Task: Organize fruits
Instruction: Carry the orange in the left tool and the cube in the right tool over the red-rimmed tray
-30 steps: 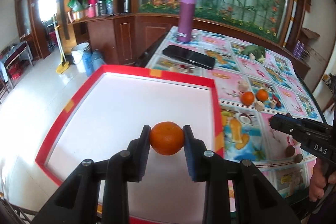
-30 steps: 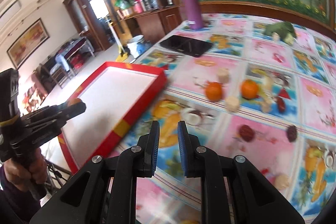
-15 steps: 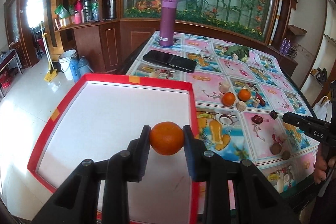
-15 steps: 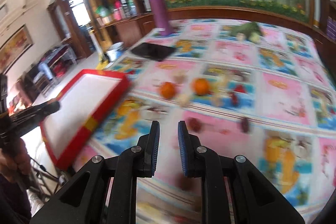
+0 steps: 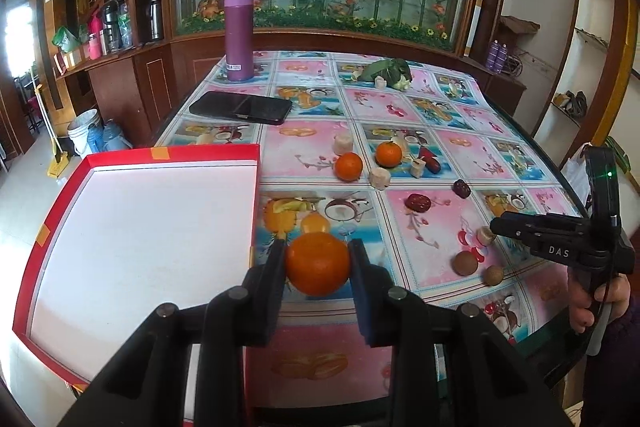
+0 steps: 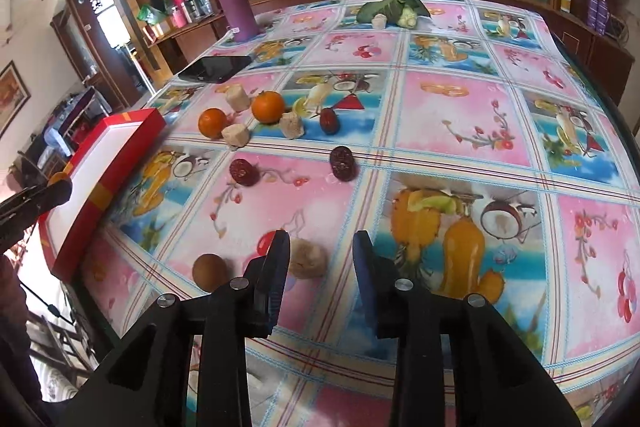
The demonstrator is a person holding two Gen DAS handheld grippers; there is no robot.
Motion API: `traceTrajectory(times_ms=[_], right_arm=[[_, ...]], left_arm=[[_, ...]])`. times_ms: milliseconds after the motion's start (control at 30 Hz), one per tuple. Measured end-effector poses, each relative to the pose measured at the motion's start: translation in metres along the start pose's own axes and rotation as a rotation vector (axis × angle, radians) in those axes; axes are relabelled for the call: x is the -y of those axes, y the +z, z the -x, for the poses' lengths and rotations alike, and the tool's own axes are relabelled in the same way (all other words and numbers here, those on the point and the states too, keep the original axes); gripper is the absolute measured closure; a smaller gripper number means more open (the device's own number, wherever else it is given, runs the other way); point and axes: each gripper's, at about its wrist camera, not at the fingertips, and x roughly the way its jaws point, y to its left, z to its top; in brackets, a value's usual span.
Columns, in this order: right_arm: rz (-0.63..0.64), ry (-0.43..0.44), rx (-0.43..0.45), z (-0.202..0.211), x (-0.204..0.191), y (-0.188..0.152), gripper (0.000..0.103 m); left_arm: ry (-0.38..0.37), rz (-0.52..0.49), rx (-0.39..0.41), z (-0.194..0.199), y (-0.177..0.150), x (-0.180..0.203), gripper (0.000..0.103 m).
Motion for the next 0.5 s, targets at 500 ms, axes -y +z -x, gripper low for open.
traceTrajectory(times_ms=[500], right_arm=[[0.102, -0.154, -0.027, -0.018, -0.031, -0.006, 0.089]], left_arm=[[0.013, 0.06, 0.012, 0.003, 0.001, -0.025, 0.07]])
